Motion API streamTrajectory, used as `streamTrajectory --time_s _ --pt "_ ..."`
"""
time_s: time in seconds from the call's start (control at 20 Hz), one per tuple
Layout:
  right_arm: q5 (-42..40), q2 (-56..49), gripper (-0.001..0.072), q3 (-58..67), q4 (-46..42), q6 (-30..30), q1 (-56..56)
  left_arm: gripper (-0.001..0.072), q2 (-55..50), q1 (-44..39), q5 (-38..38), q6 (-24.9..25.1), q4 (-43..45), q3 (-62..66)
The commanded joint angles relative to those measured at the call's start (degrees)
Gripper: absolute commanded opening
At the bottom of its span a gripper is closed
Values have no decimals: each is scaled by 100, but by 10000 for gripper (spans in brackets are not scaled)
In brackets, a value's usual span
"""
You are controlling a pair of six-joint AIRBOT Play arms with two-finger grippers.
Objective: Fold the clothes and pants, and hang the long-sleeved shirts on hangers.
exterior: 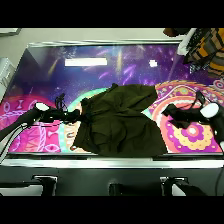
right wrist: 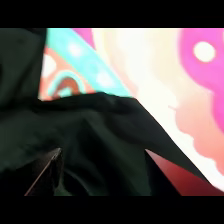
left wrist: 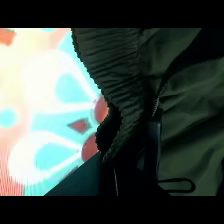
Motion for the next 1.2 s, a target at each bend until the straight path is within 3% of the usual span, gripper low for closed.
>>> streamTrajectory --time_s 0.0,0.1,0.2,0.4,0.75,0.85,1.15 --pt "-658 -1191 601 660 1327 -835 9 21 -57 -33 4 20 0 157" --pt "-793 -1952 598 1132 1554 -1073 11 21 -57 -33 -17 17 0 155" --pt "-850 -2542 546 1460 1703 -1191 11 21 -59 -33 -13 17 0 155" --pt "-1110 -3191 543 1539 2520 -1696 48 21 -59 -33 -13 17 0 155" --pt "-1381 -3432 538 1539 2540 -1864 468 21 -61 -33 0 17 0 155" --pt "-1362 -3429 478 1539 2570 -1867 514 21 -61 -33 2 17 0 155" --pt "-977 -3314 418 1539 2483 -1928 498 21 -61 -33 0 17 2 155"
